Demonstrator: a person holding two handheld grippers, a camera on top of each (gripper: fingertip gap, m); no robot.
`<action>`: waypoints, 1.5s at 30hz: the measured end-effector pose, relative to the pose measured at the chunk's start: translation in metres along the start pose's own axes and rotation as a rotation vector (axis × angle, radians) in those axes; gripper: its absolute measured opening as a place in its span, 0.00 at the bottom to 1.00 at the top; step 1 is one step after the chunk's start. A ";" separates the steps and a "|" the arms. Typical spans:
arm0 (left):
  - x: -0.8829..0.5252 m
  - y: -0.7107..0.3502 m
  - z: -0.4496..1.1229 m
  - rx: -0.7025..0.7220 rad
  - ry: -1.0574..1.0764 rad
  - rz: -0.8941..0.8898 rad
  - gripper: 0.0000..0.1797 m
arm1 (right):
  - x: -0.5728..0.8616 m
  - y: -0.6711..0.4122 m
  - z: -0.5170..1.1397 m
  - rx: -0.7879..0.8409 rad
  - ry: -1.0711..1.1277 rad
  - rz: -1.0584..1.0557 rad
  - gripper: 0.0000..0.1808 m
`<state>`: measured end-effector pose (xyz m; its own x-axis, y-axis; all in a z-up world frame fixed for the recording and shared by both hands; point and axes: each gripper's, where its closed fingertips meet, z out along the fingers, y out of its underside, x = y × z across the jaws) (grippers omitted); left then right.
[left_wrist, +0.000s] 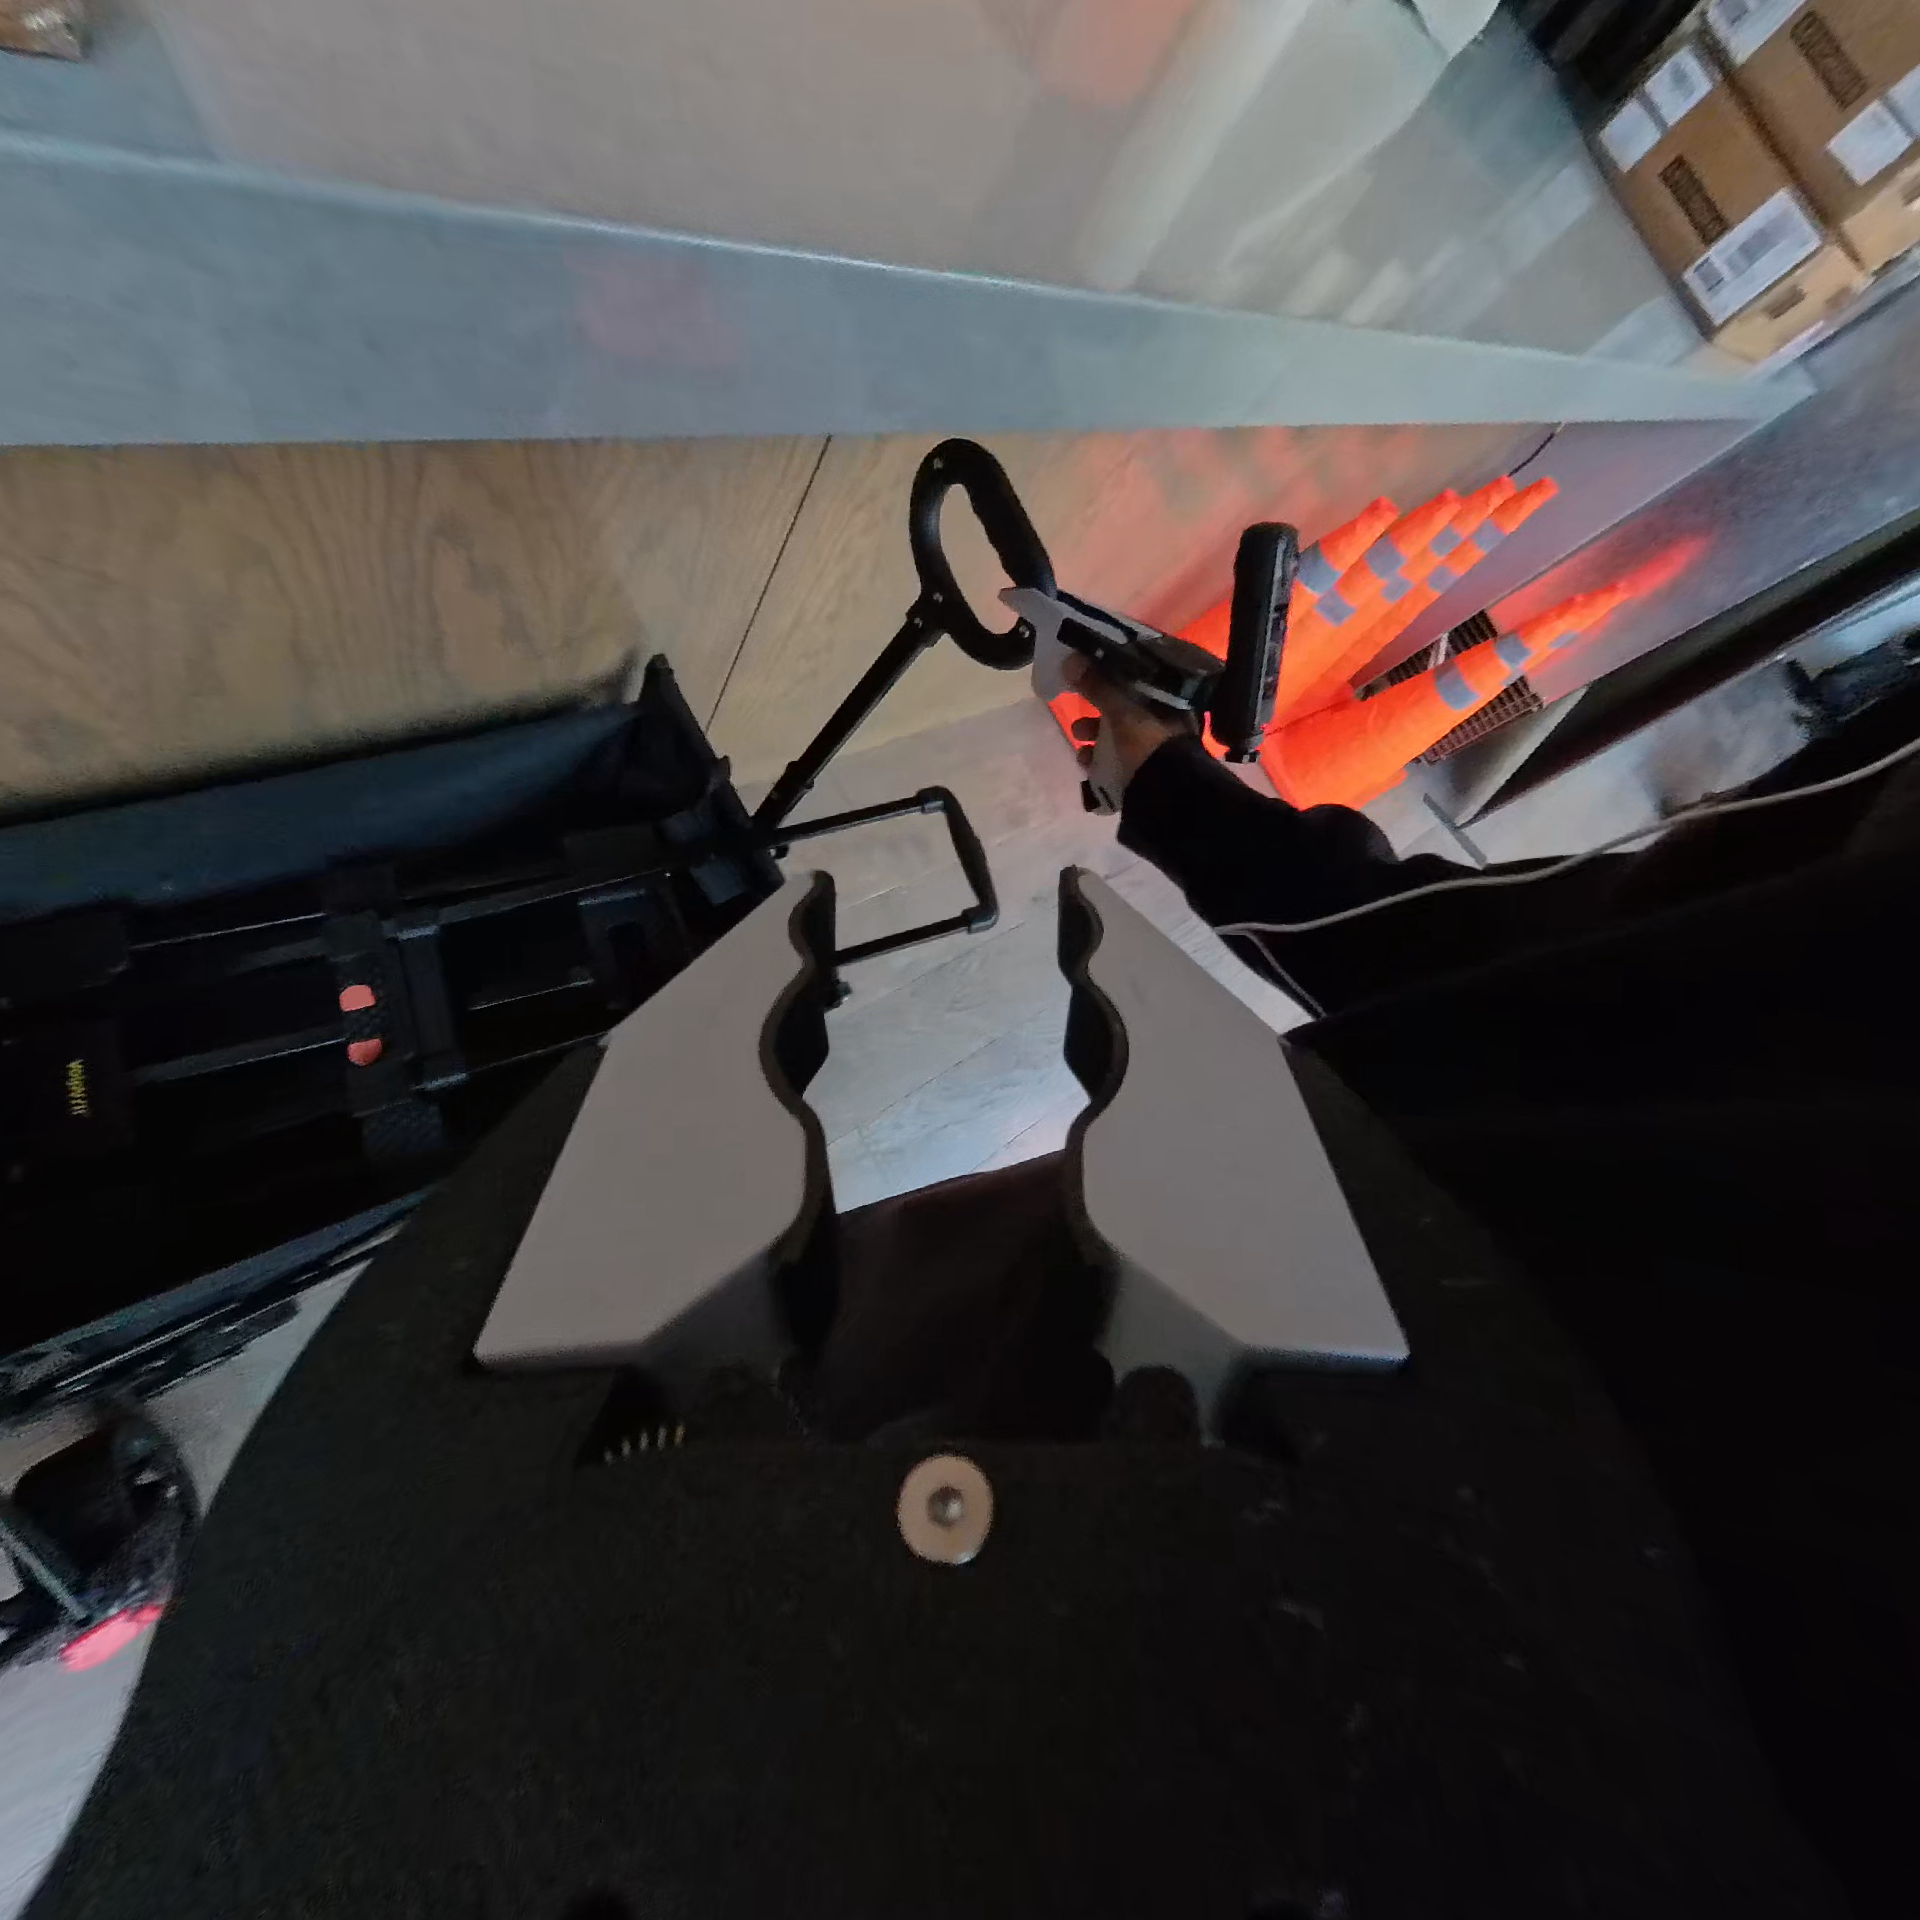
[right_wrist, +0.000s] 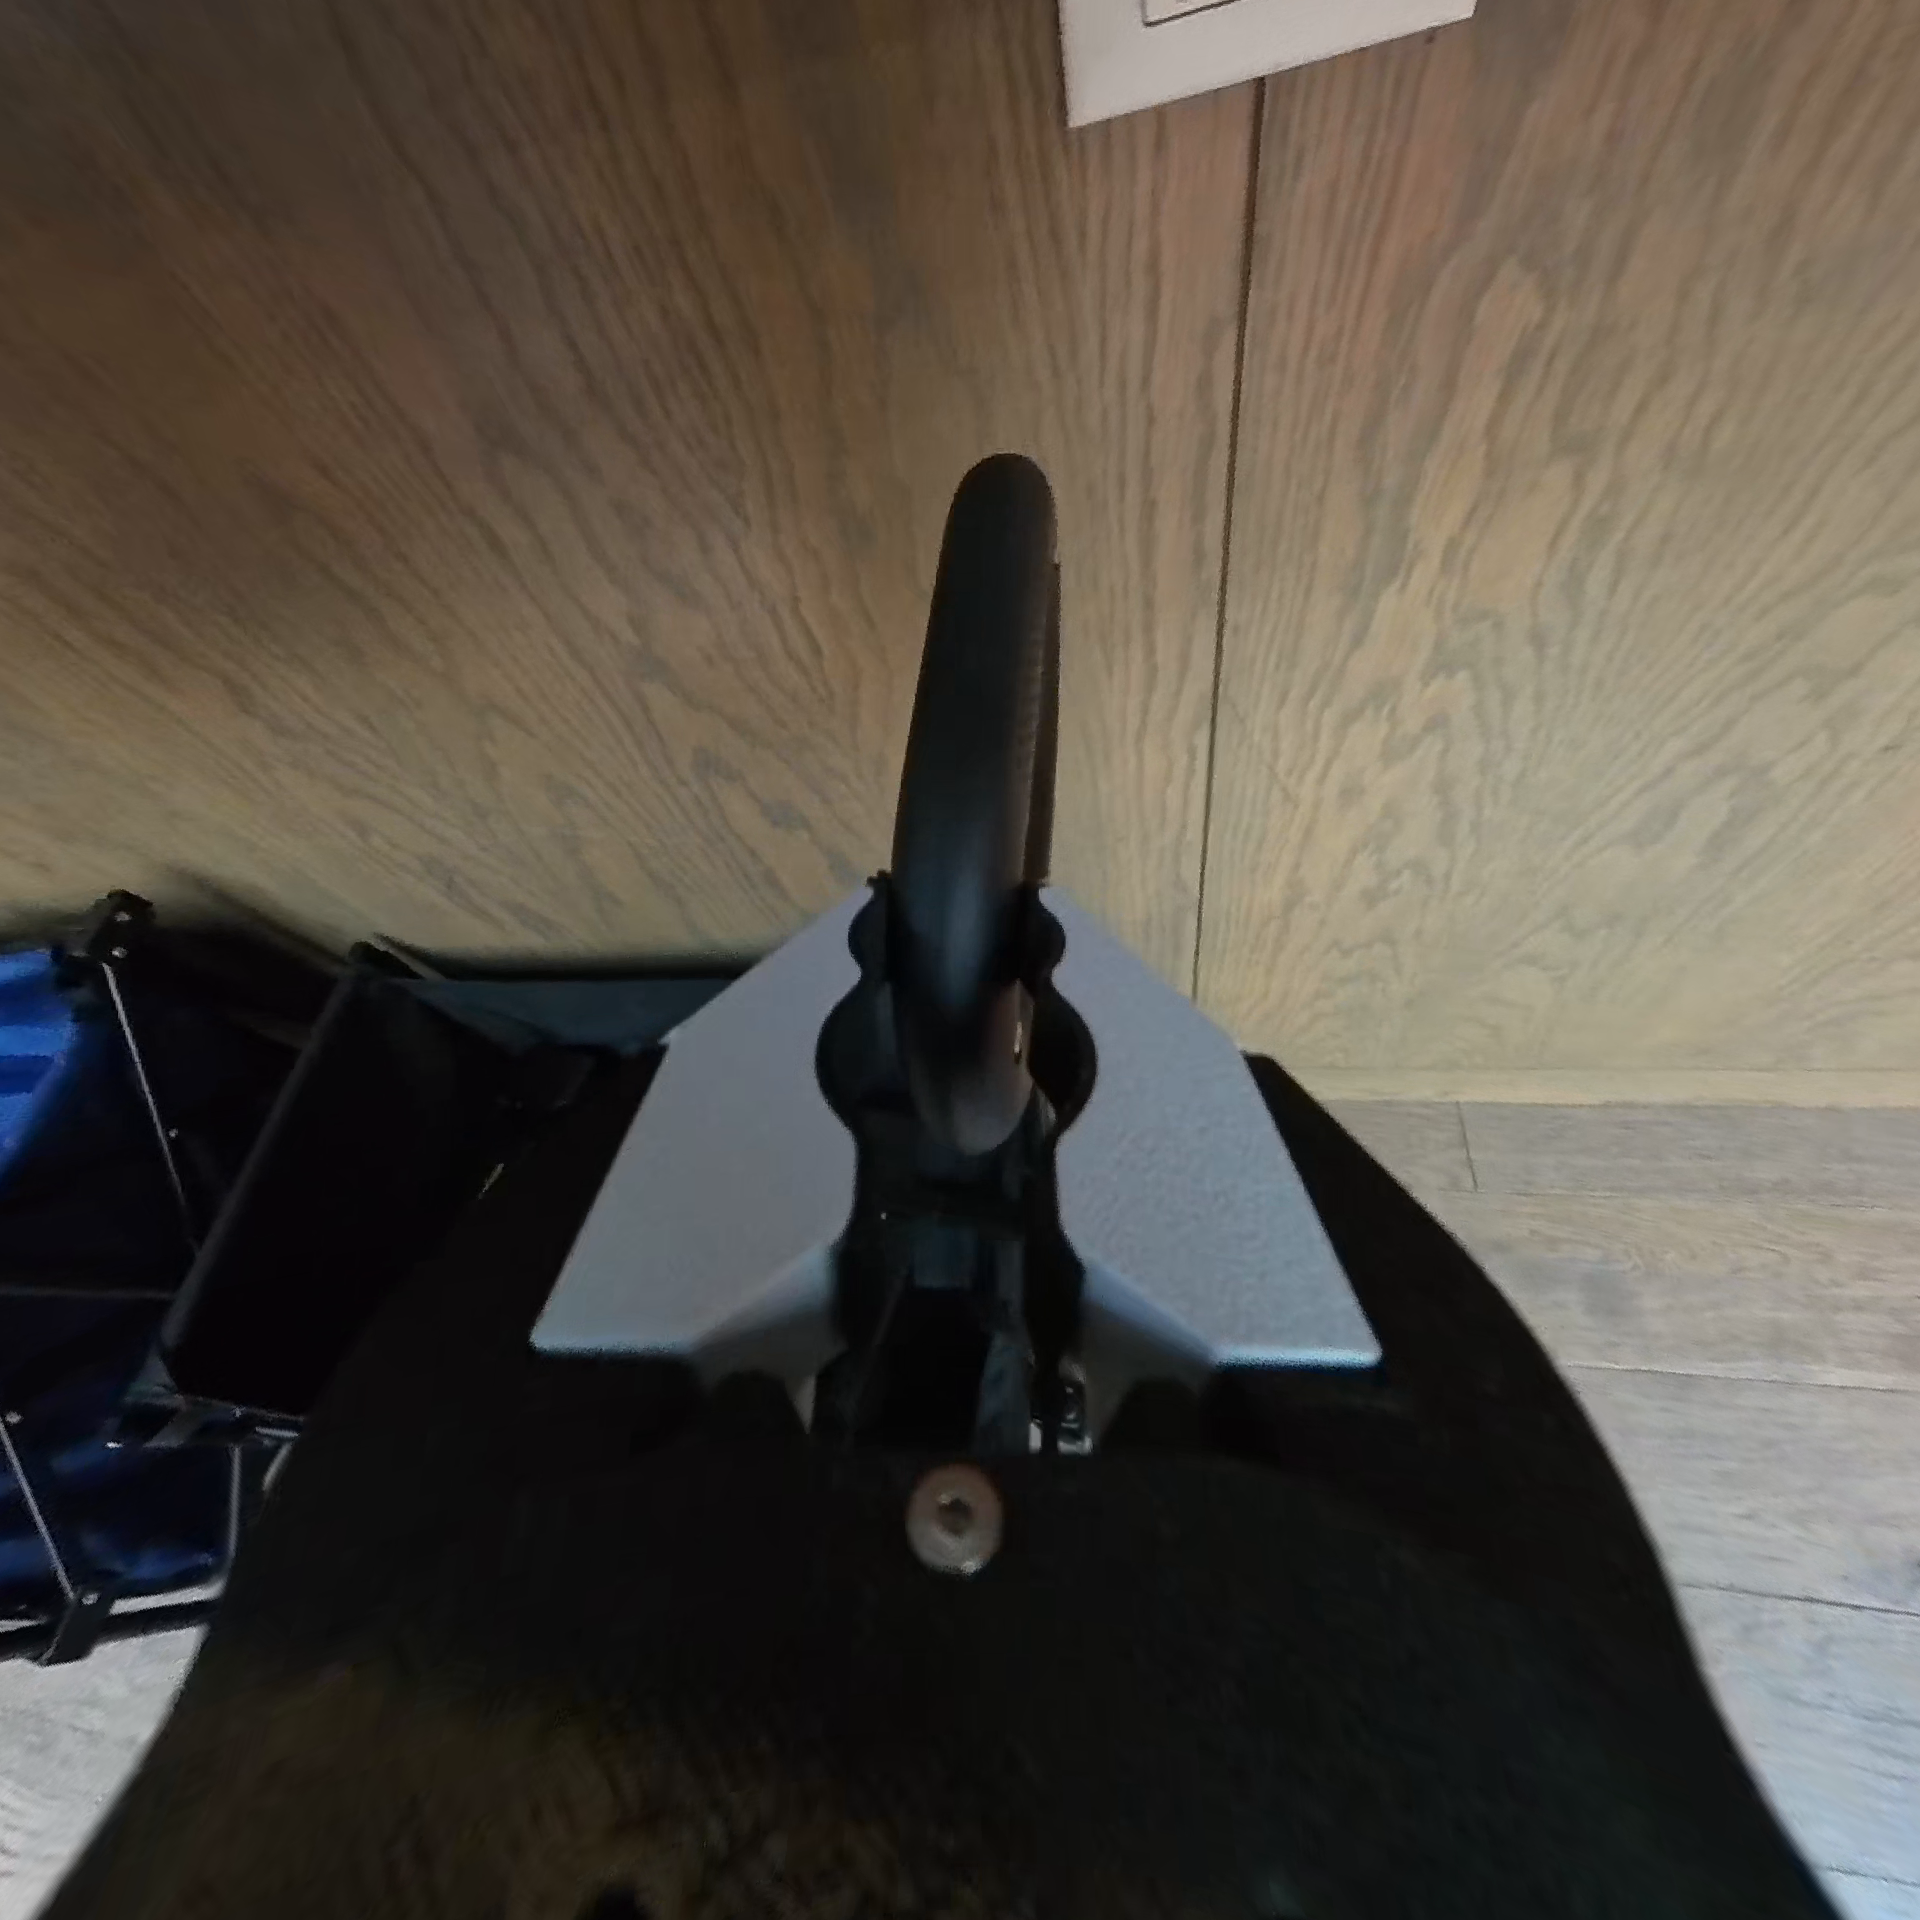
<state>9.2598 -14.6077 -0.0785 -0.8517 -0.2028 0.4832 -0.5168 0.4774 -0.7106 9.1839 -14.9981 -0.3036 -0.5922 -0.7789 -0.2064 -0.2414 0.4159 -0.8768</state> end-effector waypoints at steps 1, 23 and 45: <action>0.004 0.001 0.001 0.000 0.007 -0.003 0.23 | 0.003 -0.002 0.001 0.000 -0.001 0.008 0.13; 0.009 0.011 -0.009 0.003 -0.037 0.050 0.23 | 0.010 -0.008 0.013 0.000 0.044 0.118 0.13; -0.003 0.011 -0.019 0.020 -0.028 0.028 0.23 | 0.022 -0.007 0.009 -0.011 0.076 0.036 0.13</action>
<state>9.2581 -14.5854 -0.0785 -0.8678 -0.2140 0.4485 -0.4942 0.4662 -0.7337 9.1796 -15.0227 -0.3062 -0.6569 -0.7259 -0.2038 -0.2275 0.4485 -0.8643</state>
